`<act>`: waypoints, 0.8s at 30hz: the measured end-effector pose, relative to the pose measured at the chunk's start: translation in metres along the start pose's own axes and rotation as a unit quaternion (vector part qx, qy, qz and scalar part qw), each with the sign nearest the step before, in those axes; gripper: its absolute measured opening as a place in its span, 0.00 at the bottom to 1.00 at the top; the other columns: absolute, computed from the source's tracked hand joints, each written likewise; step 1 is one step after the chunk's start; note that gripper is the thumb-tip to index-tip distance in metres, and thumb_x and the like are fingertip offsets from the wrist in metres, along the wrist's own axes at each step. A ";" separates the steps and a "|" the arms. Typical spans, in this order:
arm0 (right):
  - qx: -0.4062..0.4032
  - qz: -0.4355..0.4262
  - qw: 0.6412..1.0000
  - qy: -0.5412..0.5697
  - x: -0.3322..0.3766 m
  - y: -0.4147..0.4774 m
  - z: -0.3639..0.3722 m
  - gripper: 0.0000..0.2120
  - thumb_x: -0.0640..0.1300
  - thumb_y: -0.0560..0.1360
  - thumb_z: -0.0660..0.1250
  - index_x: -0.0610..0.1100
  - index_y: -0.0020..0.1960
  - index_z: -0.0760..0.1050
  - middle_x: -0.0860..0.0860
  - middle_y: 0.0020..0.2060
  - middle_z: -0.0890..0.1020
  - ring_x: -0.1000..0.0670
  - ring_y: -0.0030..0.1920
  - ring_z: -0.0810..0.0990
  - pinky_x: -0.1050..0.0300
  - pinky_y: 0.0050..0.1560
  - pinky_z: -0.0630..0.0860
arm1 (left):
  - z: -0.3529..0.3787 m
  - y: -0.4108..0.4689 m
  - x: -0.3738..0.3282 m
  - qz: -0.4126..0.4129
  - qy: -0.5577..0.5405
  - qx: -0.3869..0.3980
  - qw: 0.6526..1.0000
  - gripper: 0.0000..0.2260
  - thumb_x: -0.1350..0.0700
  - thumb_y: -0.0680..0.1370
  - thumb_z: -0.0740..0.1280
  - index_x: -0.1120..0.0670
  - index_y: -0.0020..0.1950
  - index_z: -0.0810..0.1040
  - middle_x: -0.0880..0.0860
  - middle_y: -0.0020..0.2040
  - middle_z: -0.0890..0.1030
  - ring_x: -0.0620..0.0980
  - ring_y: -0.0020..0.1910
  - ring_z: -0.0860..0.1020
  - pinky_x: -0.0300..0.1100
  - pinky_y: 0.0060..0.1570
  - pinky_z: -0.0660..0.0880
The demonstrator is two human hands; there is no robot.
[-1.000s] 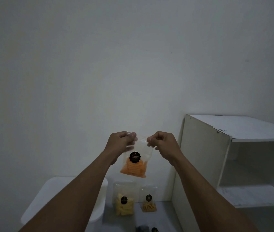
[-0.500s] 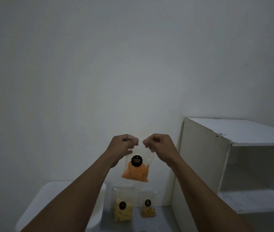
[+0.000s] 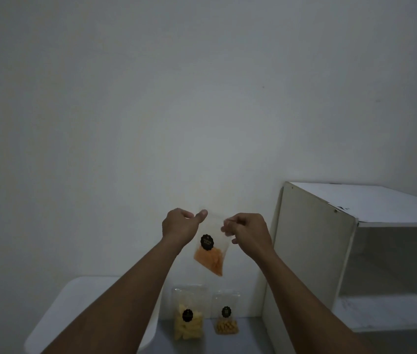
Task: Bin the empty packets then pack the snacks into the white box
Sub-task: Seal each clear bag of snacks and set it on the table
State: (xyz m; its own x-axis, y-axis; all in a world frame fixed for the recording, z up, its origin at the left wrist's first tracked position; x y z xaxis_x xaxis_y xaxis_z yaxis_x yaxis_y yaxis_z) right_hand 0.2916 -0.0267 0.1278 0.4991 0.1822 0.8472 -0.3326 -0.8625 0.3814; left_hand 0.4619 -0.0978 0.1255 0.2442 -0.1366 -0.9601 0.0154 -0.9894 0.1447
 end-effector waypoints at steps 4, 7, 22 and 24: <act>-0.010 -0.030 0.999 -0.036 -0.002 -0.004 0.007 0.08 0.42 0.73 0.68 0.49 0.38 0.83 0.55 0.33 0.85 0.54 0.36 0.84 0.47 0.42 0.84 | 0.003 -0.007 -0.004 -0.078 -0.107 0.090 0.987 0.19 0.44 0.73 0.74 0.61 0.47 0.83 0.56 0.44 0.85 0.49 0.42 0.84 0.43 0.41 0.82; -0.007 -0.057 0.995 -0.081 -0.001 -0.008 0.013 0.09 0.43 0.74 0.68 0.50 0.38 0.84 0.57 0.31 0.84 0.56 0.34 0.82 0.50 0.42 0.82 | 0.004 -0.008 -0.003 -0.095 -0.151 0.114 0.977 0.18 0.46 0.73 0.74 0.61 0.49 0.83 0.56 0.45 0.86 0.50 0.44 0.85 0.44 0.43 0.83; 0.094 -0.018 0.995 0.008 -0.004 -0.012 0.020 0.12 0.53 0.74 0.72 0.45 0.48 0.84 0.50 0.40 0.86 0.51 0.41 0.86 0.50 0.44 0.84 | -0.001 -0.003 0.001 -0.083 -0.179 0.164 0.966 0.06 0.65 0.75 0.70 0.66 0.49 0.83 0.62 0.44 0.86 0.53 0.43 0.86 0.46 0.49 0.83; 0.109 0.007 0.993 0.036 -0.002 -0.011 0.018 0.13 0.51 0.76 0.70 0.40 0.47 0.83 0.46 0.40 0.86 0.50 0.40 0.86 0.52 0.44 0.84 | -0.002 -0.003 0.001 -0.061 -0.131 0.191 0.971 0.05 0.64 0.75 0.71 0.64 0.49 0.84 0.60 0.45 0.86 0.51 0.42 0.85 0.49 0.50 0.83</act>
State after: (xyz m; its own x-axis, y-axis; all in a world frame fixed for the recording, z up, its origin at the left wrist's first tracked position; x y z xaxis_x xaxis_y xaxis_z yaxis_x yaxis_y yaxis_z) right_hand 0.3084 -0.0257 0.1149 0.4338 0.1953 0.8796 -0.1541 -0.9458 0.2859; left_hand 0.4646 -0.0948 0.1245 0.0064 0.0236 -0.9997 -0.3452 -0.9382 -0.0243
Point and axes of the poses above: each hand's wrist, its own y-axis towards the middle knuckle, its own z-axis out of the palm, x = y × z, the point moved 2 cm from there along y, towards the middle knuckle
